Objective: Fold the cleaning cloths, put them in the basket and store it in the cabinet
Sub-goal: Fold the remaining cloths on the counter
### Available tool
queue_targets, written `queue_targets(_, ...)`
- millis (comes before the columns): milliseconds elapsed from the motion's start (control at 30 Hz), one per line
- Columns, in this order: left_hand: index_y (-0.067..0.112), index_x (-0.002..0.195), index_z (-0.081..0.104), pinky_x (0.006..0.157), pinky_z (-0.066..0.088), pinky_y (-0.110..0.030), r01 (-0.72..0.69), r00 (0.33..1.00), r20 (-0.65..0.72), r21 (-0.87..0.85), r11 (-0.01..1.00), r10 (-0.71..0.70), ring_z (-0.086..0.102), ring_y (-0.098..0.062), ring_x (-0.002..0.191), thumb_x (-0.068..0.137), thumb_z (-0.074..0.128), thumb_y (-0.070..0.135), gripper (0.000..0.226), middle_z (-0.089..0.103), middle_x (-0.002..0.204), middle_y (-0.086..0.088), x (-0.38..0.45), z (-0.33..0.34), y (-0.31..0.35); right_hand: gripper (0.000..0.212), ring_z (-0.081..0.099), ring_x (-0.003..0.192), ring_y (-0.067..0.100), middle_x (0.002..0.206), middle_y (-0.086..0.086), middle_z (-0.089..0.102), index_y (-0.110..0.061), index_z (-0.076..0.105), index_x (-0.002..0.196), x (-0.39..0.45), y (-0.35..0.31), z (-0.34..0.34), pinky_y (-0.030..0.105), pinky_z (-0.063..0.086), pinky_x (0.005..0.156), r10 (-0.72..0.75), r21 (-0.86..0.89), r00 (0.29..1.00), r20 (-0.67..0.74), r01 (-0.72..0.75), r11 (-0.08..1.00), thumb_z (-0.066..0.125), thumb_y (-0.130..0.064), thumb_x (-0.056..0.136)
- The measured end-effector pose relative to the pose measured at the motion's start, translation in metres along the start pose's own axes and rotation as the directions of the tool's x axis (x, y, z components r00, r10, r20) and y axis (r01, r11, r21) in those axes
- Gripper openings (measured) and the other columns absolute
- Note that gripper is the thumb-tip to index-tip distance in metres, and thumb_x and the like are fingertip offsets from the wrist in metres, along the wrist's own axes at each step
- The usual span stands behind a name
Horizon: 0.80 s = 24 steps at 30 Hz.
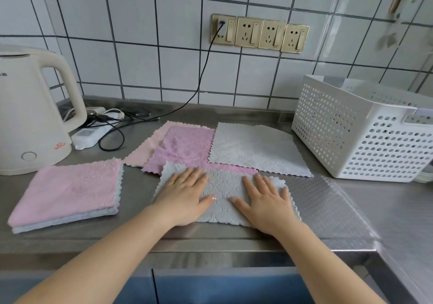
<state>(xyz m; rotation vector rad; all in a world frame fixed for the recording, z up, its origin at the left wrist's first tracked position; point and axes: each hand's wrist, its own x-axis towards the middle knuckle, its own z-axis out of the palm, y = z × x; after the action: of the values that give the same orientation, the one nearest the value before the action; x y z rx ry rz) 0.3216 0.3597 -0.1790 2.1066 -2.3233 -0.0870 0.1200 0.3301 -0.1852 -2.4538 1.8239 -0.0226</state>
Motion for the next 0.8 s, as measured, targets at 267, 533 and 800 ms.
queue_targets(267, 0.022, 0.151, -0.002, 0.118, -0.006, -0.036, 0.083, 0.997, 0.01, -0.052, 0.995, -0.082, -0.011, -0.016, 0.146, 0.095, 0.018, 0.058, 0.07, -0.01, 0.159, 0.0, -0.008, -0.003, -0.023, 0.08, -0.002, 0.147, 0.018, 0.159, -0.004, 0.002, -0.031, 0.003, 0.15, 0.003, 0.031, -0.009, 0.06, 0.0, 0.114, 0.057, -0.047, 0.997, 0.05, -0.055, 0.997, 0.011, -0.075, 0.084)
queue_targets(533, 0.017, 0.147, 0.02, 0.096, 0.043, -0.037, 0.277, 0.958, -0.044, -0.11, 0.954, -0.283, 0.044, -0.027, 0.127, 0.091, 0.04, 0.053, 0.069, 0.042, 0.142, -0.009, -0.034, -0.019, -0.042, 0.038, 0.05, 0.116, 0.024, 0.125, 0.003, 0.053, -0.019, 0.053, 0.122, 0.047, -0.021, -0.038, 0.038, 0.039, 0.094, -0.233, 0.089, 0.971, -0.05, 0.236, 0.968, 0.052, -0.039, 0.089)
queue_targets(800, 0.029, 0.137, 0.039, 0.092, 0.04, -0.03, 0.209, 0.93, -0.268, -0.176, 0.962, -0.252, 0.046, -0.017, 0.119, 0.09, 0.048, 0.05, 0.052, 0.05, 0.126, 0.005, -0.055, -0.029, -0.032, 0.04, 0.05, 0.088, 0.018, 0.103, 0.001, 0.057, -0.016, 0.057, 0.108, 0.082, -0.04, -0.059, 0.03, 0.041, 0.076, -0.293, 0.103, 0.932, 0.214, 0.277, 0.955, 0.067, -0.044, 0.081)
